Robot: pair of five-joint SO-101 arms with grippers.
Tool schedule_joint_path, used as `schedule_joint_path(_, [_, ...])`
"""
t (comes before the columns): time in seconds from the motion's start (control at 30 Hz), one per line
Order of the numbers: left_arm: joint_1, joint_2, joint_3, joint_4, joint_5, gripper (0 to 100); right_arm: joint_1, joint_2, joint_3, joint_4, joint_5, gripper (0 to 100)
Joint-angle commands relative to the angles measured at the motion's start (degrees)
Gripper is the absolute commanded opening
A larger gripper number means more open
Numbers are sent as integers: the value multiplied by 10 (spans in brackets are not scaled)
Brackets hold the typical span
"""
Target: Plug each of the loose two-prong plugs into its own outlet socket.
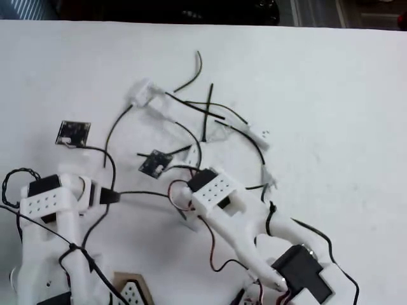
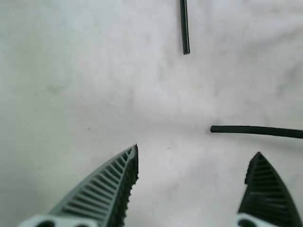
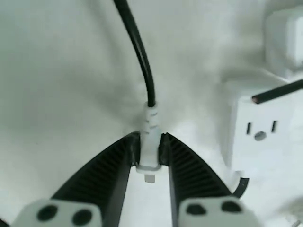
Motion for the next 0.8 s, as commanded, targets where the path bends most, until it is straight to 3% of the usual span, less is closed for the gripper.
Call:
schedule_joint_path(0.0, [-2, -12, -2, -7, 2, 354, 0, -21, -21, 21, 25, 18])
schedule_joint_path(0.33, [-1, -24, -13, -10, 6, 354, 54, -141, -156, 182, 27, 17])
schedule_joint_path(0.77, [0, -282, -20, 26, 84, 354, 71, -349, -166, 175, -124, 17])
